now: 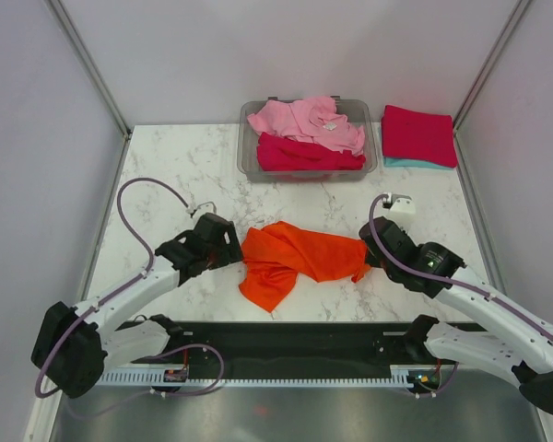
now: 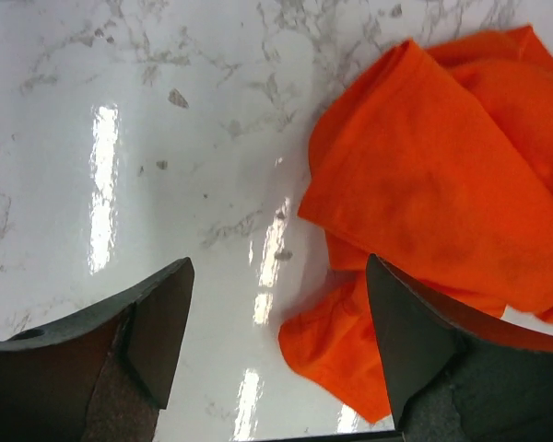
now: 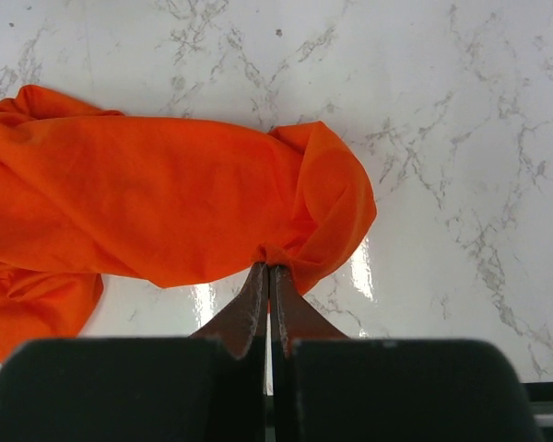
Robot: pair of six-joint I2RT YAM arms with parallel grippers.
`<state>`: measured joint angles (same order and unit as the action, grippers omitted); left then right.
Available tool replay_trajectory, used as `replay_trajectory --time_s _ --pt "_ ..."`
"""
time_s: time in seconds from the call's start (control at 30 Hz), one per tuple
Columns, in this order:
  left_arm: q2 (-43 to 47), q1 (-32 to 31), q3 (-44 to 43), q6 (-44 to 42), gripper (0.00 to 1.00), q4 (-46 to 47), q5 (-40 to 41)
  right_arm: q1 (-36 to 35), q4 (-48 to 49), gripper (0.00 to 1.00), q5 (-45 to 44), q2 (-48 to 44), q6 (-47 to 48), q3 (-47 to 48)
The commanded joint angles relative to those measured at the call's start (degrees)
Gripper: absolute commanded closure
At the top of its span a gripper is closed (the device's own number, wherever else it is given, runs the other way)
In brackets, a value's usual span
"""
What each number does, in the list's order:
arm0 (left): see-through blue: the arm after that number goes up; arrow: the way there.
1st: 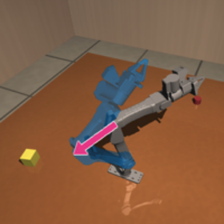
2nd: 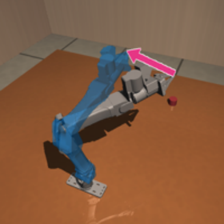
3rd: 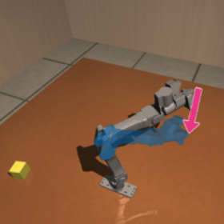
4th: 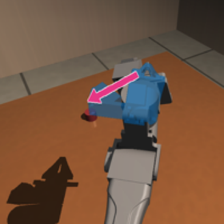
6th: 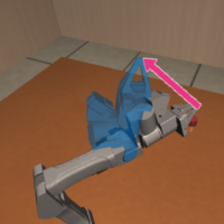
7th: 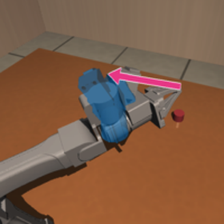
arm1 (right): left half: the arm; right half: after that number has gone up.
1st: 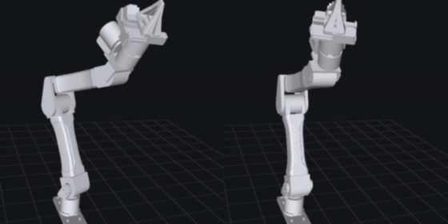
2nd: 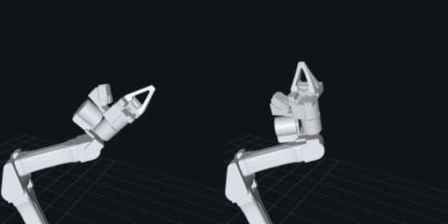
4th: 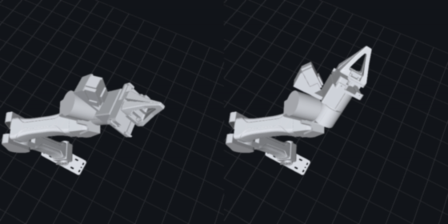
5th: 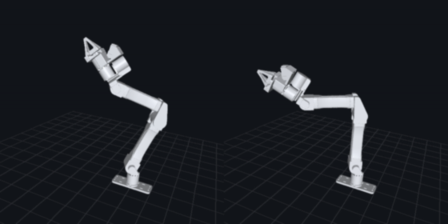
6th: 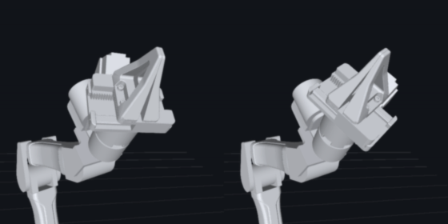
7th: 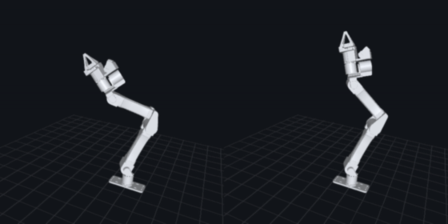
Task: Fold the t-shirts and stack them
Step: Flatten the tshirt out
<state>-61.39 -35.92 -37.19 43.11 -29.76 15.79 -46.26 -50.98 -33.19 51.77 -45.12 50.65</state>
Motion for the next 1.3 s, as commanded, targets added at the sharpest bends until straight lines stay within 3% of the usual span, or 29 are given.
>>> replay_trajectory --time_s 0.0,0.23,0.53,0.73,0.77,0.83,0.87,1.0,1.1,1.27 --pt "-2.9 6.6 1.4 2.5 0.18 11.2 -8.0 0.1 4.3 1.0 2.8 -0.3 1.1 -0.6" --pt "-11.3 10.5 4.2 3.4 0.21 22.1 -18.9 0.1 6.6 1.0 4.3 0.7 2.0 -2.7" --pt "-12.8 11.3 4.8 5.1 0.34 25.3 -21.1 0.0 7.7 1.0 4.4 1.5 2.8 -3.6" --pt "-12.9 11.4 4.3 4.6 0.6 25.9 -20.2 0.0 9.1 1.0 4.7 2.3 2.8 -4.3" --pt "-12.9 11.4 4.1 4.2 0.7 25.5 -20.1 0.1 9.1 1.0 4.8 2.4 2.8 -4.3" --pt "-12.3 11.4 2.9 3.9 0.85 23.8 -19.0 0.1 9.2 1.0 5.0 2.5 2.8 -4.3" --pt "-11.8 11.3 2.5 3.5 0.98 22.8 -18.3 0.1 9.1 1.0 4.7 2.3 2.9 -4.2" --pt "-5.9 11.3 -0.9 1.5 0.98 14.0 -15.9 0.0 6.3 1.0 1.9 0.5 2.8 -1.0" --pt "5.3 11.4 -6.7 -1.7 0.98 4.2 -12.8 0.0 3.2 1.0 -2.0 -3.5 3.9 7.7" --pt "13.0 11.4 -25.4 -11.4 0.98 -9.4 -9.2 0.0 1.1 1.0 -5.3 -7.8 8.9 21.8"
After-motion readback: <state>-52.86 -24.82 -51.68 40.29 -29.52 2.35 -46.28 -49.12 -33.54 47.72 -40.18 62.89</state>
